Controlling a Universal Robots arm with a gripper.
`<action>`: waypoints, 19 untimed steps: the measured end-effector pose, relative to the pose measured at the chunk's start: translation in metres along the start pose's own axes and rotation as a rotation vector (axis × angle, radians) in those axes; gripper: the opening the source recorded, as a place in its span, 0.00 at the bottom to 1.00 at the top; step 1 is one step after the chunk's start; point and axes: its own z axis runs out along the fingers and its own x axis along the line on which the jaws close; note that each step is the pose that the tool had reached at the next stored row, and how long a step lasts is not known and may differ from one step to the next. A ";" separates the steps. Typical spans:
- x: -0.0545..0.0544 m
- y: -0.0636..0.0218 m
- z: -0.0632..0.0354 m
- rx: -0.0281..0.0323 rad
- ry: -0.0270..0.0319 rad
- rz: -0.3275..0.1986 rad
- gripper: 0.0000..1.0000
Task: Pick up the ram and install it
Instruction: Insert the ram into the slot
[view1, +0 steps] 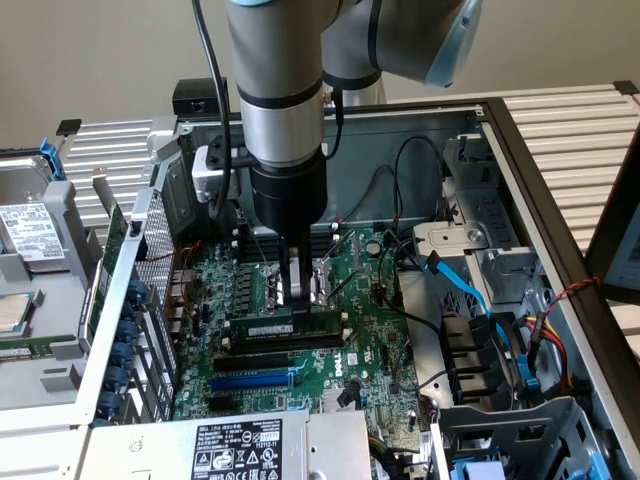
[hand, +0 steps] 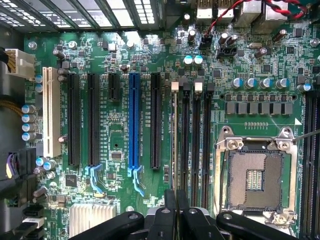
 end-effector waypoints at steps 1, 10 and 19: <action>0.000 0.0000 -0.0005 0.0000 0.0000 0.000 0.12; 0.000 -0.0001 -0.0021 0.0005 -0.0001 0.000 0.12; 0.000 0.0004 -0.0022 0.0077 -0.0001 0.003 0.12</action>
